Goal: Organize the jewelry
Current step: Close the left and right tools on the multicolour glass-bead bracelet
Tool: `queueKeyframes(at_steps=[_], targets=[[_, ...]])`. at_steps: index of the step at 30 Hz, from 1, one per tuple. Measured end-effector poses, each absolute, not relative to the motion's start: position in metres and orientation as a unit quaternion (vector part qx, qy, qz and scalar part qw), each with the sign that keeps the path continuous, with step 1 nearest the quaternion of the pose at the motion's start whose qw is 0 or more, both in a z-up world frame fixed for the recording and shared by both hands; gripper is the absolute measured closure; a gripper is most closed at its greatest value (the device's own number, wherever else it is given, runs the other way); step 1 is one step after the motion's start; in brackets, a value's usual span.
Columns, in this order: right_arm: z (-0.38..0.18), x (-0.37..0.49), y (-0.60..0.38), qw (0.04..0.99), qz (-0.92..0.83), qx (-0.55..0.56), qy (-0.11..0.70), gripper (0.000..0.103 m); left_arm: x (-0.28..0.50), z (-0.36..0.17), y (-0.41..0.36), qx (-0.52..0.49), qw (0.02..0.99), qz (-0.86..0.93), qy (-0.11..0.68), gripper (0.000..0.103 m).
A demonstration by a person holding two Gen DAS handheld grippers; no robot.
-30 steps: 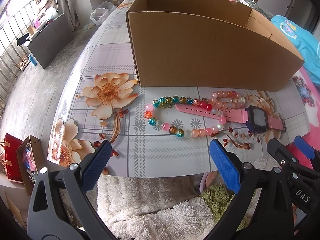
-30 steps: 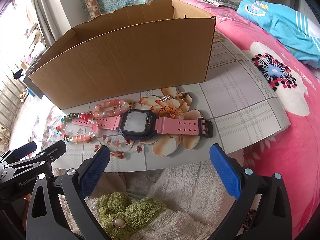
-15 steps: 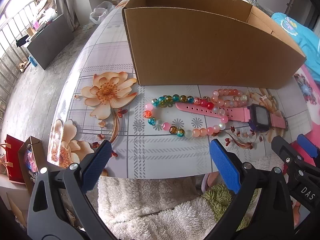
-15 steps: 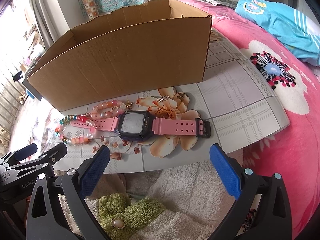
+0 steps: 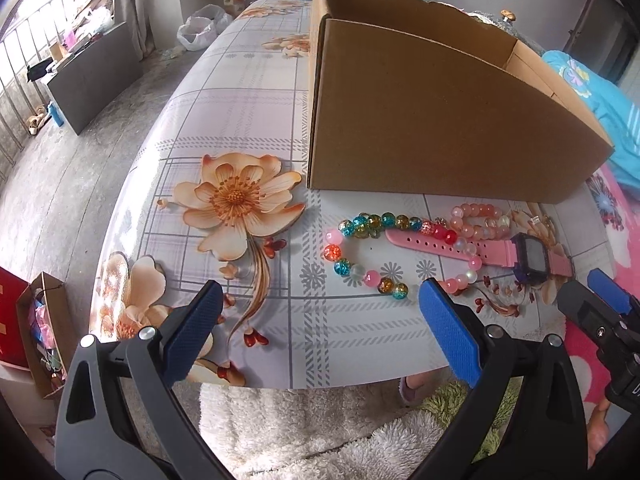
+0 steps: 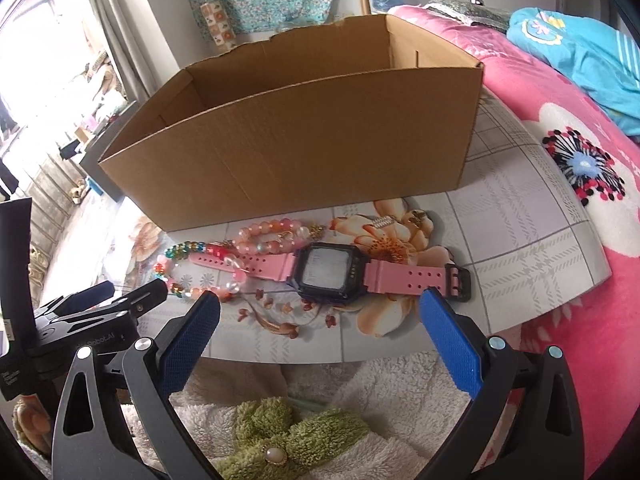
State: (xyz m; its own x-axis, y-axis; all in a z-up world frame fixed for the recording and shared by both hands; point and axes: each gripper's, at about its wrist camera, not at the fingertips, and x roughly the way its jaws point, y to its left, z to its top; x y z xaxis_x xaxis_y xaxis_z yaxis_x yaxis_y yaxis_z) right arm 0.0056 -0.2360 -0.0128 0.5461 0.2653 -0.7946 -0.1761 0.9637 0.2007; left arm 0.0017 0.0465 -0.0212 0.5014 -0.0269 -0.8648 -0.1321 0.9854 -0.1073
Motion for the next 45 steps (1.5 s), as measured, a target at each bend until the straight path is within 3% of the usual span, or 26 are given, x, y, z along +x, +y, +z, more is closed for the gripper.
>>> queueKeyframes(at_steps=[3, 8, 14, 20, 22, 24, 27, 32, 36, 43, 45], targets=[[-0.011, 0.007, -0.224, 0.874, 0.155, 0.049, 0.457, 0.006, -0.003, -0.018, 0.055, -0.068, 0.879, -0.011, 0.471, 0.008], [-0.014, 0.010, -0.205, 0.864, 0.186, 0.044, 0.465, 0.023, -0.012, -0.011, 0.076, -0.132, 0.900, -0.090, 0.405, 0.008], [-0.023, 0.014, -0.188, 0.851, 0.204, 0.034, 0.483, 0.038, -0.010, -0.016, 0.091, -0.170, 0.892, -0.102, 0.407, 0.008], [-0.034, 0.024, -0.175, 0.840, 0.203, 0.026, 0.502, 0.056, 0.002, -0.017, 0.079, -0.129, 0.899, -0.100, 0.405, 0.009], [-0.038, 0.028, -0.173, 0.838, 0.199, 0.025, 0.508, 0.060, 0.001, -0.014, 0.074, -0.102, 0.906, -0.110, 0.395, 0.014], [-0.041, 0.031, -0.169, 0.836, 0.195, 0.023, 0.512, 0.064, 0.003, -0.012, 0.066, -0.071, 0.909, -0.115, 0.395, 0.031], [-0.046, 0.035, -0.164, 0.834, 0.190, 0.018, 0.518, 0.068, 0.007, -0.016, 0.057, -0.039, 0.905, -0.125, 0.406, 0.046], [-0.048, 0.037, -0.151, 0.841, 0.177, -0.004, 0.512, 0.073, 0.016, -0.025, 0.047, 0.002, 0.896, -0.126, 0.425, 0.062], [-0.048, 0.043, -0.144, 0.843, 0.170, -0.017, 0.510, 0.077, 0.022, -0.034, 0.044, 0.021, 0.888, -0.116, 0.445, 0.069], [-0.050, 0.041, -0.121, 0.858, 0.159, -0.075, 0.483, 0.084, 0.023, -0.036, 0.031, 0.056, 0.893, -0.108, 0.434, 0.071], [-0.050, 0.036, -0.115, 0.862, 0.158, -0.086, 0.475, 0.084, 0.023, -0.036, 0.025, 0.060, 0.895, -0.110, 0.428, 0.081]])
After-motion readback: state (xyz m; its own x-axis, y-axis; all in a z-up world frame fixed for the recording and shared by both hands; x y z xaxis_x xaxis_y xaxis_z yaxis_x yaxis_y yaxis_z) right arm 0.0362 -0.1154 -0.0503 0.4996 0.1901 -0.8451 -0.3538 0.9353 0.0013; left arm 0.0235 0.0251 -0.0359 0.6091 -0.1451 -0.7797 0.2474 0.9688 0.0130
